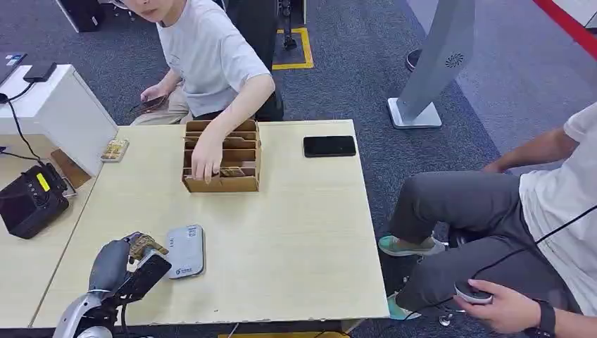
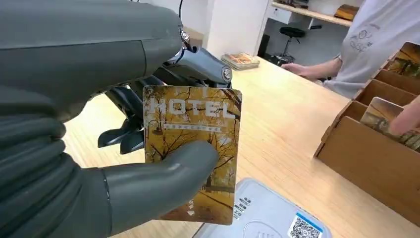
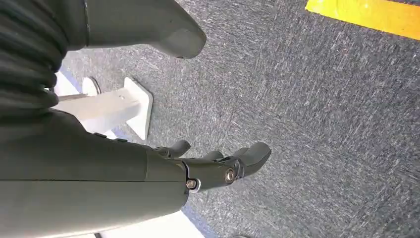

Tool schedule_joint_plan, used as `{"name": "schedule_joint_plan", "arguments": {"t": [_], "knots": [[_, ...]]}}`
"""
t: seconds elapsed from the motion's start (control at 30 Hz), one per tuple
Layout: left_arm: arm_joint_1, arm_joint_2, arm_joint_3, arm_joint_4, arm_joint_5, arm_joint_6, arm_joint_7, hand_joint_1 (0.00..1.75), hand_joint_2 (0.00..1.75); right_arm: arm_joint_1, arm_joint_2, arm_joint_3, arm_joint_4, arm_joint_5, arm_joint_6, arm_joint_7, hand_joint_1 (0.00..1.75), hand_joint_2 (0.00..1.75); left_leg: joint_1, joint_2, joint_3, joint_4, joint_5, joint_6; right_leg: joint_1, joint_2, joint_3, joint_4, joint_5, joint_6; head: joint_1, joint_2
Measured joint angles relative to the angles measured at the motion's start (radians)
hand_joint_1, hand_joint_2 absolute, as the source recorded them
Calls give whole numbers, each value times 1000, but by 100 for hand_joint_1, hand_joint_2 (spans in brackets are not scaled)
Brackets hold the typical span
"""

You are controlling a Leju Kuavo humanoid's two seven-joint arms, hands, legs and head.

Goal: Pass the card to the sensor for recognition and then transmit it.

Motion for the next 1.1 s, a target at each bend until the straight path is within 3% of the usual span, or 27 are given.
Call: {"name": "schedule_joint_plan", "arguments": {"t": [0.57, 1.1], "knots": [[-36, -60, -9, 5, 179, 5, -39, 175, 175, 4, 0, 13, -1, 2, -11, -2, 0, 175, 0, 0, 0, 0, 0, 0, 0, 0, 0, 0, 0, 0, 0, 0], [-71, -63, -72, 5, 116, 23, -21, 175, 175, 1, 0, 15, 1, 30, -15, -18, 0, 175, 0, 0, 0, 0, 0, 0, 0, 0, 0, 0, 0, 0, 0, 0]]}}
